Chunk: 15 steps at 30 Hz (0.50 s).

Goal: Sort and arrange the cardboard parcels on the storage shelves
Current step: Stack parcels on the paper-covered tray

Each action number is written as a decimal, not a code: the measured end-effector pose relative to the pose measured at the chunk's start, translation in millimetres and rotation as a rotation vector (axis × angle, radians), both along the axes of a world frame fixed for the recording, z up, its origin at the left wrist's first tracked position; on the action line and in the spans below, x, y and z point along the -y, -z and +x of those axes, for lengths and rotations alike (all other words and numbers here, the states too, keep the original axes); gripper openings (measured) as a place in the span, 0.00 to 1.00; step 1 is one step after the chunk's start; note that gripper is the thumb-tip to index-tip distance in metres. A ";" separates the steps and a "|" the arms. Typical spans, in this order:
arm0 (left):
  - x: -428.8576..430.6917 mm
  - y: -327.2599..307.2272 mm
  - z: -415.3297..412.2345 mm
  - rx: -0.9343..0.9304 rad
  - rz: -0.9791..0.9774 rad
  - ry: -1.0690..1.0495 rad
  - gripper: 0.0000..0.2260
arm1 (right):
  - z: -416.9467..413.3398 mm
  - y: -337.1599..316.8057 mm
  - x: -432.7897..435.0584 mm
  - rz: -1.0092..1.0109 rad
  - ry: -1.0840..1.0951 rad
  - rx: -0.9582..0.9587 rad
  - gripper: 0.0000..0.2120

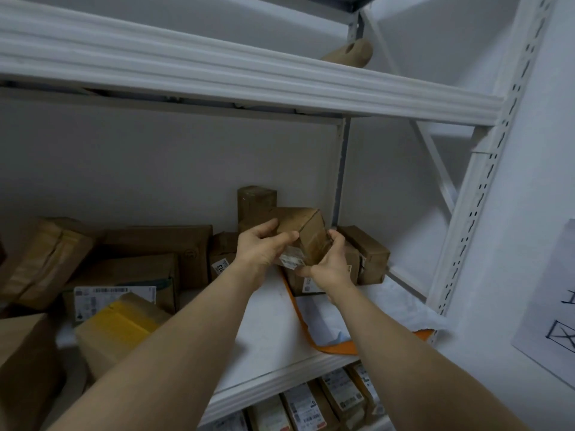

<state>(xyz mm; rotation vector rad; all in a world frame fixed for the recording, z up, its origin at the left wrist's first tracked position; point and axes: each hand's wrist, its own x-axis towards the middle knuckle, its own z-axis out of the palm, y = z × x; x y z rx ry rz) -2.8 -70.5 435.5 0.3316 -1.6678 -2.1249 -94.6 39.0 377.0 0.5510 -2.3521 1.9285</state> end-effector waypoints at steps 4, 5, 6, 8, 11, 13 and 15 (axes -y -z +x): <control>1.5 0.5 -4.8 -0.008 0.047 0.018 0.29 | 0.6 -0.1 1.6 0.015 0.030 -0.034 0.51; 1.9 1.4 -5.4 -0.012 0.063 0.019 0.30 | 1.0 -1.0 1.2 0.027 0.031 -0.046 0.51; 2.0 1.7 -5.8 -0.016 0.070 0.018 0.30 | 1.1 -1.8 0.8 0.037 0.032 -0.055 0.50; 0.8 0.1 -5.7 -0.016 0.068 0.021 0.30 | 0.9 -2.3 0.1 0.053 0.044 -0.071 0.50; -1.3 -3.8 -5.2 -0.013 0.077 0.042 0.29 | 1.4 -0.9 -0.4 0.050 0.068 -0.090 0.49; -2.2 -4.6 -4.2 -0.012 0.092 0.063 0.30 | 2.1 -0.4 -0.9 0.047 0.079 -0.088 0.49; -3.0 -4.1 -3.0 -0.005 0.105 0.072 0.30 | 2.0 -1.8 -1.4 0.053 0.081 -0.090 0.48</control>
